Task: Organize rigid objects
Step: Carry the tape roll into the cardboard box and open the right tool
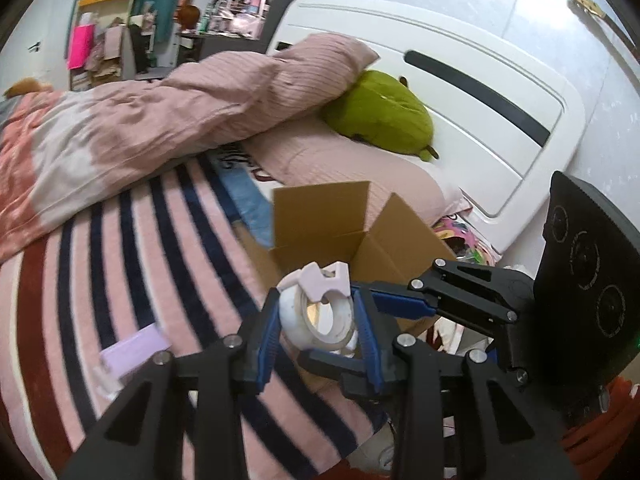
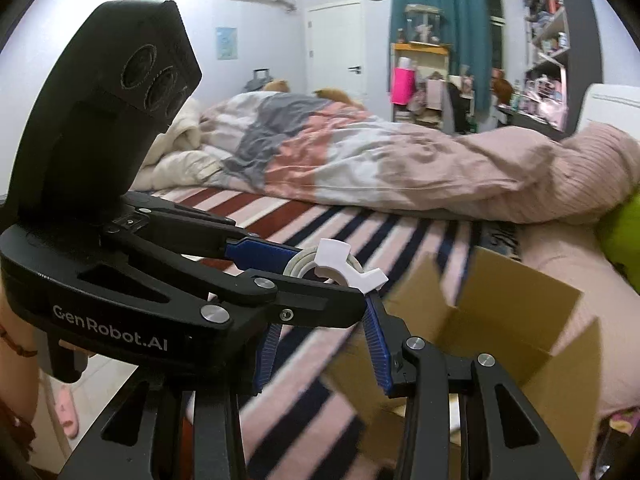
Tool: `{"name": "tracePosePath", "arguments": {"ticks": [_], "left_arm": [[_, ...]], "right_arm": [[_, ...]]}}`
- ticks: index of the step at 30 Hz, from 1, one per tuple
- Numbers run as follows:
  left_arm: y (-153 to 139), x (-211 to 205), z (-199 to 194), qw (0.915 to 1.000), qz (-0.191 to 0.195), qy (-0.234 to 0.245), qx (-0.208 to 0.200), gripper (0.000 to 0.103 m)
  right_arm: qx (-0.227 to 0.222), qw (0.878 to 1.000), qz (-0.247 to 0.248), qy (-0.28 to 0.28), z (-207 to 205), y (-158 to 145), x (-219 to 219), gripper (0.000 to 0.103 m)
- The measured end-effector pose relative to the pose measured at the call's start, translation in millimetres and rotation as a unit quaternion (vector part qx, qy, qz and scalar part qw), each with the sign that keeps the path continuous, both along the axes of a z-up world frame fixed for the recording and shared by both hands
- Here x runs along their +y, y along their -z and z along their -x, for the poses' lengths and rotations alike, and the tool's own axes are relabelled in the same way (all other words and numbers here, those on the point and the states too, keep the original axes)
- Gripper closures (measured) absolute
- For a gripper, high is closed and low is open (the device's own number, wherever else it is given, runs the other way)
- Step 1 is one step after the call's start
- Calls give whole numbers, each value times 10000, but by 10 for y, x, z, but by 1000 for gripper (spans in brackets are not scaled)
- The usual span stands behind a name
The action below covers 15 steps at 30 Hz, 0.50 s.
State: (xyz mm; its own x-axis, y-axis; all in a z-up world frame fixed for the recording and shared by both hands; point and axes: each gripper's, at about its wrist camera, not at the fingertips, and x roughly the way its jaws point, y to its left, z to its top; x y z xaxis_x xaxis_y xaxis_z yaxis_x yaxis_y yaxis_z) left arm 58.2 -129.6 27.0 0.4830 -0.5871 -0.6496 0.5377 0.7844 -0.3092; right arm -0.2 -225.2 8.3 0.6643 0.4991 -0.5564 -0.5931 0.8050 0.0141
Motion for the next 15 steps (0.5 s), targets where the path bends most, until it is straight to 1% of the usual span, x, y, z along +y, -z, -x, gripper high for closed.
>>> {"name": "tracePosePath", "arguments": {"ticks": [4,8,12,13,14,15], "left_arm": [[89,-291,-157,9996,47,219,170,70],[220,-535,-288,9987,80,347,368,70],[280,-618,-342,9979,133,434,470,69],[290,-623,-351,9978,131,433,488,62],[291,-620,-353,9980,106,396,471,47],[288,-609,-348,9986,64,316,431,40]], "right_arm": [[128,9995,72,276,-86,25,-271,68],[347,9978,206,535,-190,116,-492,68],[438,9964,319,659,-233,161,-615,68],[454,9962,328,670,-240,164,-634,67],[455,9960,334,690,-240,163,-647,67],[458,9956,371,731,-239,168,-660,65]]}}
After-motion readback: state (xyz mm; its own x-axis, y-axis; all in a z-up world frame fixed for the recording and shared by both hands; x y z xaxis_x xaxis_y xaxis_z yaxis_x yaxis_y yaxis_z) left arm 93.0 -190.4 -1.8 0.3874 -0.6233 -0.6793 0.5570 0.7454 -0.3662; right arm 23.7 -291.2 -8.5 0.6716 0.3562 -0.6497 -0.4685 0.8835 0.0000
